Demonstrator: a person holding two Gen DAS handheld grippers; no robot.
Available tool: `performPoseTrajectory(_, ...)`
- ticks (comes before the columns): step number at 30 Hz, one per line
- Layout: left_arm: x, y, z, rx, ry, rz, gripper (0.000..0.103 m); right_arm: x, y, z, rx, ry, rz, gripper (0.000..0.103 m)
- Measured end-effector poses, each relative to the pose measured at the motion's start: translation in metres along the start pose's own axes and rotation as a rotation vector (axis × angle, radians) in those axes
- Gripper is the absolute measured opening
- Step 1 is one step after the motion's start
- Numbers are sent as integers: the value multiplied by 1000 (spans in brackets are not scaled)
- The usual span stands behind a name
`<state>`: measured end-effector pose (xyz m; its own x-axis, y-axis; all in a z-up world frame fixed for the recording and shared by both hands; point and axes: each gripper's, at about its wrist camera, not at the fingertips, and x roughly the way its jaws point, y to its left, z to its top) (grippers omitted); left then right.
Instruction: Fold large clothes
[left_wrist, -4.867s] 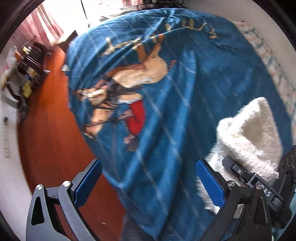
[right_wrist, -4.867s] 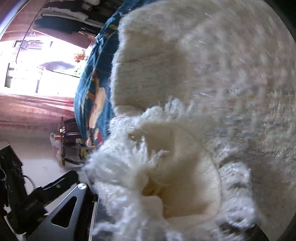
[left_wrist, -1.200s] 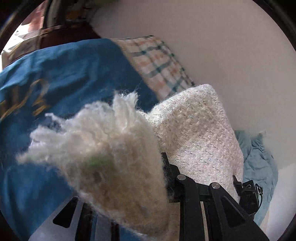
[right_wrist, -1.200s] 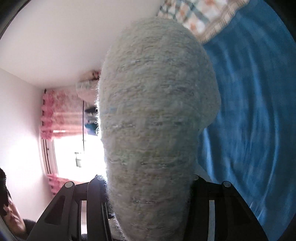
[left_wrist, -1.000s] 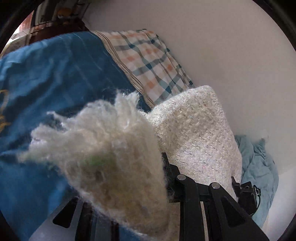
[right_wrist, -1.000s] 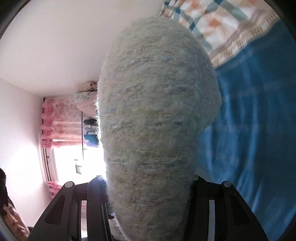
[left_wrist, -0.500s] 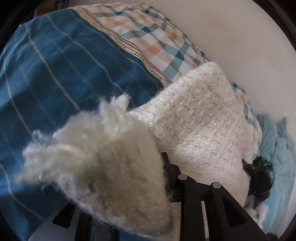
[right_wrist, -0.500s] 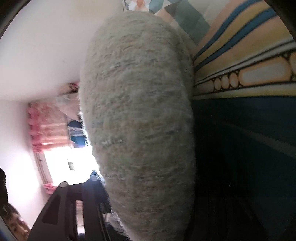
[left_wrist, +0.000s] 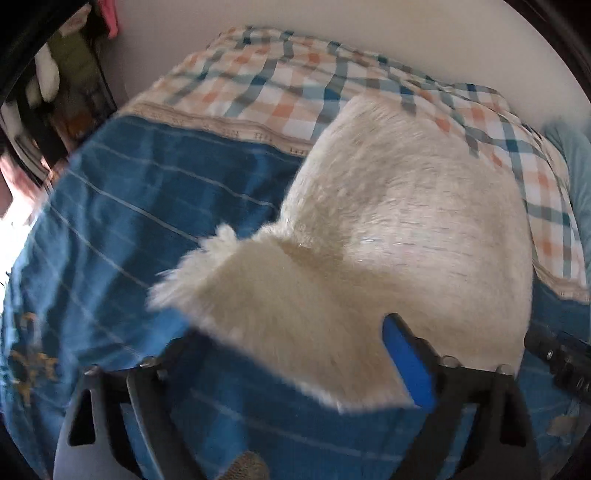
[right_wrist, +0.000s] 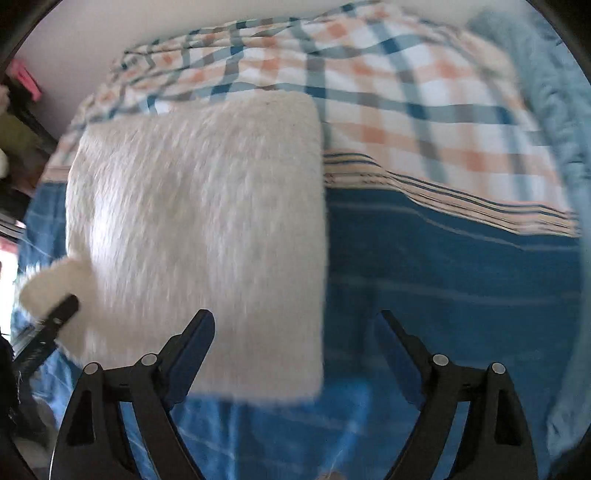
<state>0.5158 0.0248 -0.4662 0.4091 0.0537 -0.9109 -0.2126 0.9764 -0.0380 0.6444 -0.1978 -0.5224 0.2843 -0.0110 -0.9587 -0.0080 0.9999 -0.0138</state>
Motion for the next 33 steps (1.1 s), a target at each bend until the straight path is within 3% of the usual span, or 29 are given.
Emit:
performPoseTrajectory(4, -56, -5, -12, 82, -62, 22, 95, -51, -1, -51, 34, -51, -116, 93)
performPoseTrajectory(13, -187, 1, -28, 160, -135, 10, 96, -243, 4, -141, 111, -153, -186, 95)
performPoseTrajectory(25, -381, 16, -77, 206, -234, -46, 96, -491, 8, -245, 163, -306, -173, 95)
performPoseTrajectory(33, -489, 28, -114, 201, -319, -60, 96, -614, 11, -312, 167, -380, -175, 95)
